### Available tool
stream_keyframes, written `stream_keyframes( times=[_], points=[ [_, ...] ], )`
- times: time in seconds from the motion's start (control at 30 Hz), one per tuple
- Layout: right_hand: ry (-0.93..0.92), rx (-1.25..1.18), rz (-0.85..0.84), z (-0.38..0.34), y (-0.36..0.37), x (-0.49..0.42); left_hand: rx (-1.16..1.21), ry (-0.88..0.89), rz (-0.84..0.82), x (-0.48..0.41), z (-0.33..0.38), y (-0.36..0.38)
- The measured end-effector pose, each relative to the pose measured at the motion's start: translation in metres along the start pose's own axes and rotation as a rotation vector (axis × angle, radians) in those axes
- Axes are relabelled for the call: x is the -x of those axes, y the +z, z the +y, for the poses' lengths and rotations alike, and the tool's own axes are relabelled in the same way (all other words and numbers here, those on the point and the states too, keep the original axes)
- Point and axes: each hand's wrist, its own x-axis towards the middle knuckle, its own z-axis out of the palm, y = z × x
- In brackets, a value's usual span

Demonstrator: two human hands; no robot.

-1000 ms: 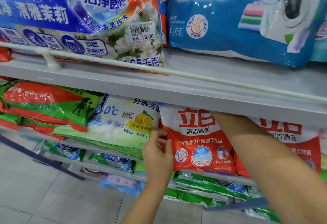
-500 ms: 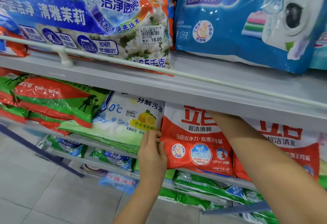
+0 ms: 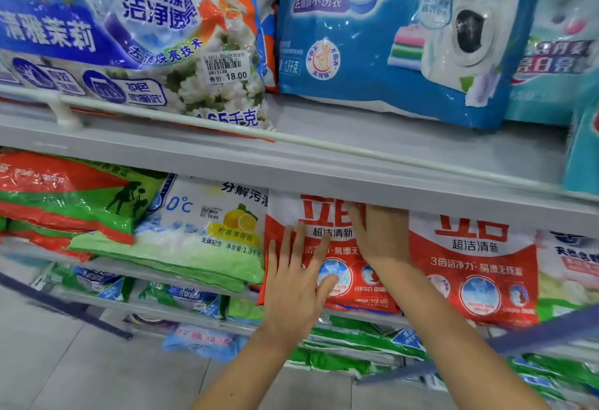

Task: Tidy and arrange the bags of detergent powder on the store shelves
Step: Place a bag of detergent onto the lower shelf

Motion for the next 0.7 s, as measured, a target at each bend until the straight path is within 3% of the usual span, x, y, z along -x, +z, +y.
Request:
stream_keyframes(
  times=[0.1, 0.23, 0.5, 0.7],
  points=[
    [-0.018, 0.085, 0.076, 0.015, 0.01, 0.046, 0.037, 0.067, -0.027, -0.008, -0.007, 0.007],
    [-0.017, 0.249, -0.086, 0.029, 0.024, 0.073, 0.098, 0.156, 0.021, -0.028, -0.024, 0.01],
    [0.065, 0.361, -0.132, 0.025, 0.026, 0.075, 0.124, 0.074, -0.013, -0.019, -0.023, 0.01],
    [0.16, 0.374, -0.176, 0.013, 0.017, 0.077, 0.016, -0.064, -0.064, -0.008, -0.007, 0.007]
  ],
)
